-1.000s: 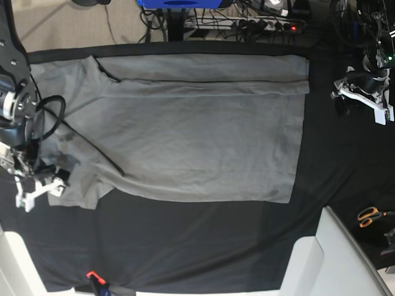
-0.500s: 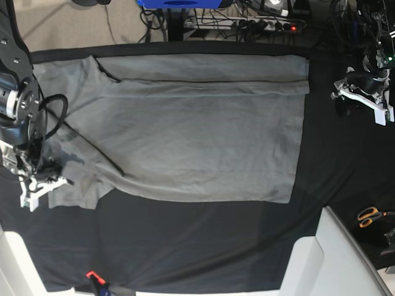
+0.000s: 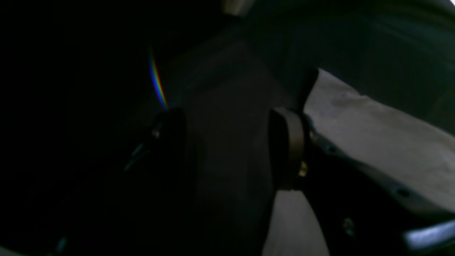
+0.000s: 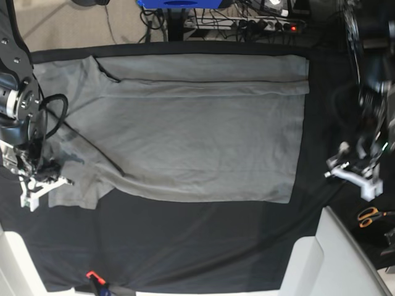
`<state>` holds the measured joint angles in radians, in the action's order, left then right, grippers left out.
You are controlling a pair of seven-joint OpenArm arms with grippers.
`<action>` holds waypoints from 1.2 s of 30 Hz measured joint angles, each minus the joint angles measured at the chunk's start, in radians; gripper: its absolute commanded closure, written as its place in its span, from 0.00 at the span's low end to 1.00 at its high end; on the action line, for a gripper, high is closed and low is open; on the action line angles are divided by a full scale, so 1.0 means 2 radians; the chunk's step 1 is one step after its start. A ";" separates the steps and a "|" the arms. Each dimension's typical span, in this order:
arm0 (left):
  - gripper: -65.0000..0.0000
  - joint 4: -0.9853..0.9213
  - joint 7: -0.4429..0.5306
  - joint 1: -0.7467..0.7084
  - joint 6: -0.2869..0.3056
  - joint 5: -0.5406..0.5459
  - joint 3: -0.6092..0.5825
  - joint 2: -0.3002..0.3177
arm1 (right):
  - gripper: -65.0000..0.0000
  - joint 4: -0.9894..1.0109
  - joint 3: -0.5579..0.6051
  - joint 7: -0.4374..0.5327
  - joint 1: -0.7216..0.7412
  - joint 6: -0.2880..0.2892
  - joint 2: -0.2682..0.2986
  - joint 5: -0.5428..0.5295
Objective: Fold the T-shirt properly
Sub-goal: 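Move the left gripper to the shirt's side edge and grasp it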
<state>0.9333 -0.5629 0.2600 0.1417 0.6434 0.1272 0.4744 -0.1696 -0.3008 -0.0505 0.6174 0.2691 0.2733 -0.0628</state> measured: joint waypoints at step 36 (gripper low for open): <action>0.53 -0.267 0.125 0.137 0.061 0.014 -0.156 -0.079 | 1.00 -0.075 0.000 -0.063 -0.018 0.002 -0.001 0.000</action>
<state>0.3996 -0.3126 0.5343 0.2630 0.6708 -0.1848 0.3157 -0.3191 -0.3012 -0.1772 0.5808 0.2726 0.2710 -0.0624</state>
